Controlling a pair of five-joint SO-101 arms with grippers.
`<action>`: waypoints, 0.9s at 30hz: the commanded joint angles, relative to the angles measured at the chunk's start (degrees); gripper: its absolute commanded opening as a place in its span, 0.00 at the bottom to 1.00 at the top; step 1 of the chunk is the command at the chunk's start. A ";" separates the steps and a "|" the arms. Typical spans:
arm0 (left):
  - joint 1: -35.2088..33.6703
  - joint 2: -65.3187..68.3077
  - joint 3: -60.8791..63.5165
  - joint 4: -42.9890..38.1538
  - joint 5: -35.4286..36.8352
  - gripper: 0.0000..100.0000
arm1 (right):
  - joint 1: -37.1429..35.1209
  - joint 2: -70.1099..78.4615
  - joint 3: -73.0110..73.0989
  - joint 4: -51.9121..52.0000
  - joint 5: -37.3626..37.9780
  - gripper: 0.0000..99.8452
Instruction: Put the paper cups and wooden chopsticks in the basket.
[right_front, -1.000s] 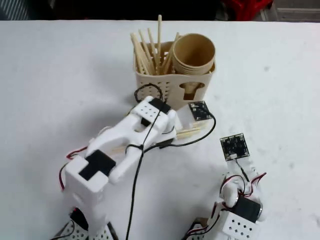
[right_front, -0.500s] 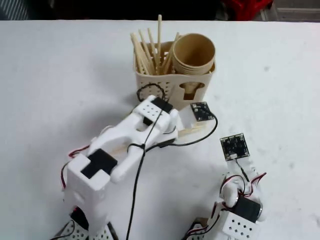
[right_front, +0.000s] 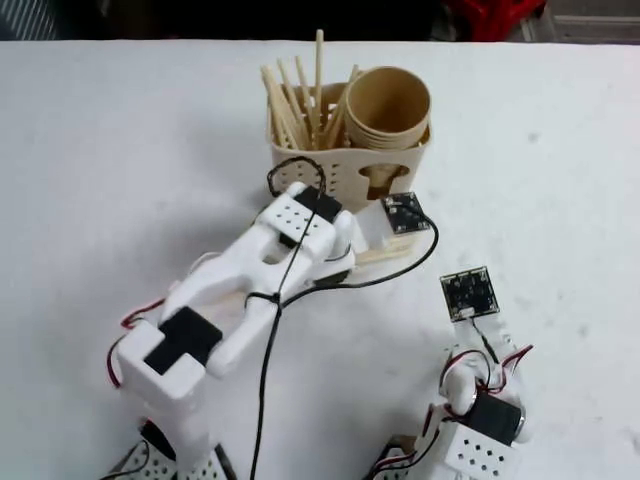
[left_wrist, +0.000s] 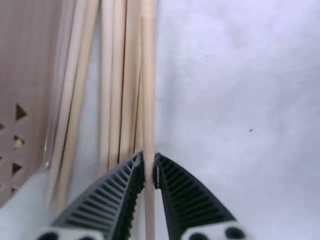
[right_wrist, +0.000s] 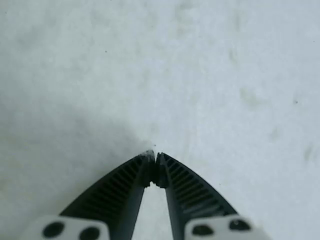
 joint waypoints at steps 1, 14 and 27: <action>-0.57 -0.57 -1.58 -1.14 0.62 0.02 | 0.22 -0.31 0.44 -0.48 0.35 0.02; -4.70 1.80 -2.20 -5.54 0.09 0.02 | 0.22 -0.31 0.44 -0.48 0.35 0.02; -4.35 -20.88 7.74 -4.84 1.23 0.02 | 0.22 -0.31 0.44 -0.48 0.35 0.02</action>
